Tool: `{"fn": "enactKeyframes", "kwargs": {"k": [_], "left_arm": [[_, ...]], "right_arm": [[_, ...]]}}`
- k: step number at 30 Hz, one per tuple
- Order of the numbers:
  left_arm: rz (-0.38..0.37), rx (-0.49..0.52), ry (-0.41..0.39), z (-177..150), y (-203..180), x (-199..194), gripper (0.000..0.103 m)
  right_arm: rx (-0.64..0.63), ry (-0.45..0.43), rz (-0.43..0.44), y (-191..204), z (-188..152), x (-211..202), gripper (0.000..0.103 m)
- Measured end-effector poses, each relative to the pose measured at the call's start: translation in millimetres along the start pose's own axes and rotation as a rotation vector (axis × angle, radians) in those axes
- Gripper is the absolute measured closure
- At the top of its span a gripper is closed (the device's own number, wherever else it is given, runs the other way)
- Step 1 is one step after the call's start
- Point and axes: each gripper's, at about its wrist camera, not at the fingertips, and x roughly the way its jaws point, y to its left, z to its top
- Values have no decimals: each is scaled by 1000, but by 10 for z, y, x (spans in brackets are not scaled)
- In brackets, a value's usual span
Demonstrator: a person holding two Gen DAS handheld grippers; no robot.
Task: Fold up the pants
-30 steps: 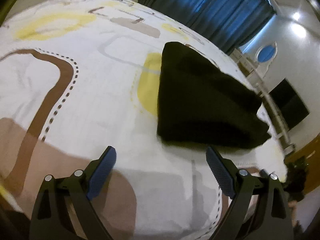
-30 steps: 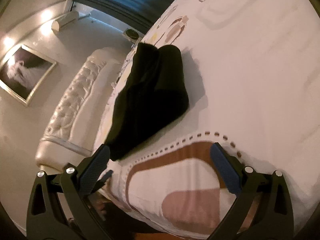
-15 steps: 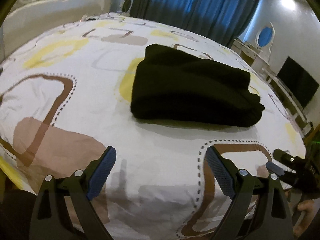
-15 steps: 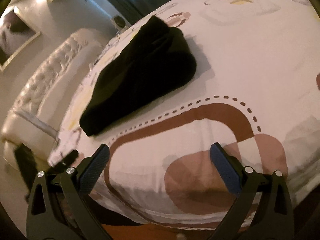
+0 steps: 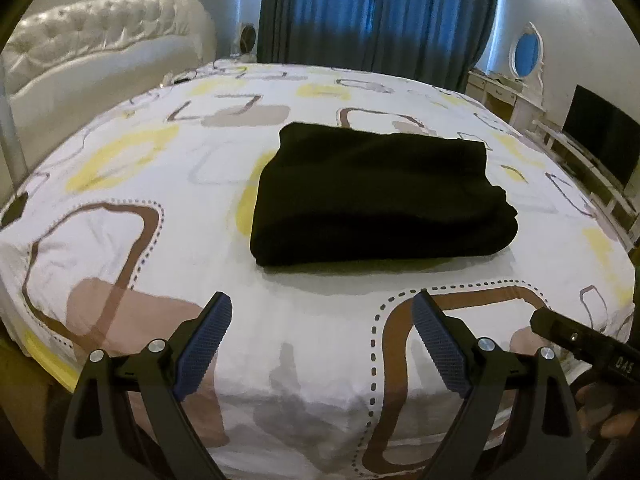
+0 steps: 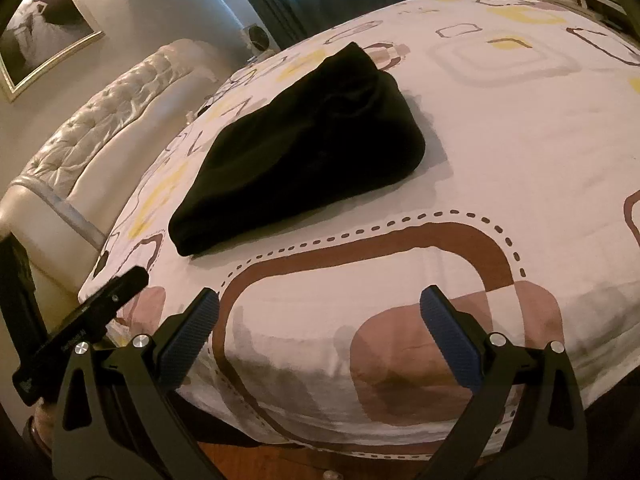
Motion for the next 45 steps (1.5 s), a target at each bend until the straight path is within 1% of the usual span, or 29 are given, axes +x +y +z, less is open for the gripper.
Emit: {"fn": "enactKeyframes", "kwargs": {"k": [2, 5, 9, 16, 18, 23, 25, 28, 36, 45], "left_arm": [[-1, -4, -10, 9, -17, -21, 13], [17, -11, -20, 22, -31, -58, 13], [41, 10, -47, 20, -76, -101, 13], [72, 31, -44, 16, -137, -104, 13], [71, 34, -43, 11, -140, -107, 13], [65, 21, -22, -4, -121, -96, 13], [82, 18, -26, -19, -115, -104, 13], [102, 9, -23, -40, -90, -95, 13], [108, 0, -2, -86, -36, -72, 13], [83, -15, 17, -109, -30, -64, 13]], "right_arm": [[0, 1, 3, 1, -10, -3, 2], [-5, 3, 3, 2, -19, -5, 2], [-8, 7, 2, 6, -24, -1, 2], [-35, -6, -20, 44, -27, -40, 2], [-48, -11, -31, 67, -22, -53, 2], [-114, -25, -109, 178, -23, -78, 2], [-147, -21, -144, 237, -23, -70, 2], [-167, -19, -153, 291, -38, -61, 2], [-214, -6, -159, 420, -68, -27, 2], [-218, -1, -161, 448, -75, -26, 2]]}}
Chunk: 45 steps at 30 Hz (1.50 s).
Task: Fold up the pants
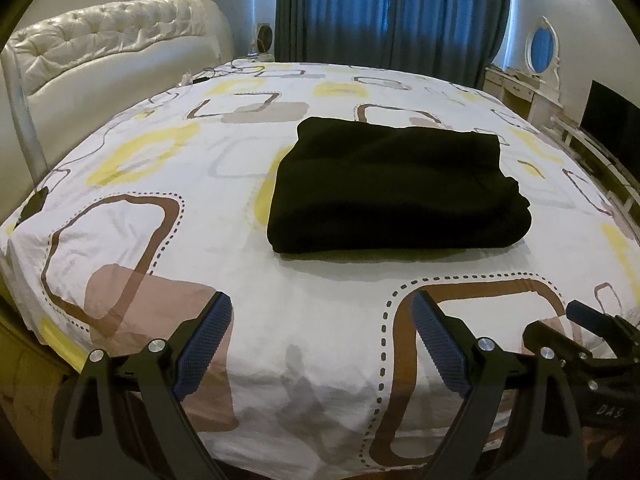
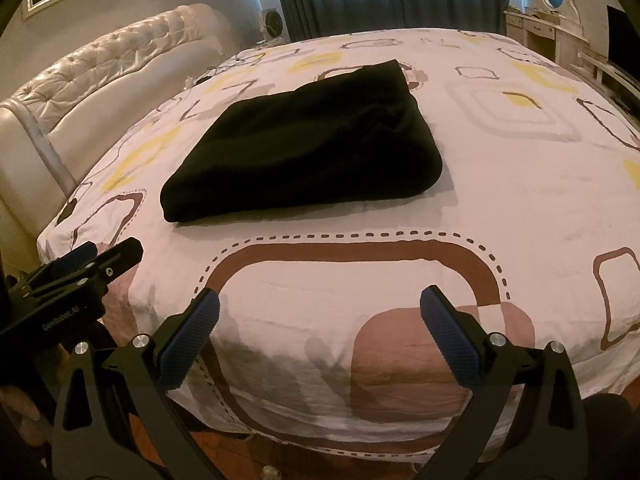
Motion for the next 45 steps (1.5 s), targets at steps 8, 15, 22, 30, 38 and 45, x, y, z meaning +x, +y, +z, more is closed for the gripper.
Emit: {"fn": "enactKeyframes", "kwargs": {"k": [8, 15, 22, 30, 38, 45], "left_arm": [[-21, 15, 30, -56, -15, 27, 13], [-15, 24, 47, -105, -4, 50, 13], [16, 38, 50, -109, -14, 51, 13], [-3, 30, 96, -111, 16, 97, 13], [-9, 29, 86, -93, 63, 124, 13], [-17, 9, 97, -62, 108, 146, 13]], "right_arm": [[6, -1, -4, -22, -3, 16, 2], [9, -2, -5, -66, 13, 32, 2], [6, 1, -3, -69, 18, 25, 2], [1, 5, -4, -32, -15, 29, 2], [11, 4, -2, -60, -23, 24, 2], [52, 2, -8, -206, -9, 9, 2]]}}
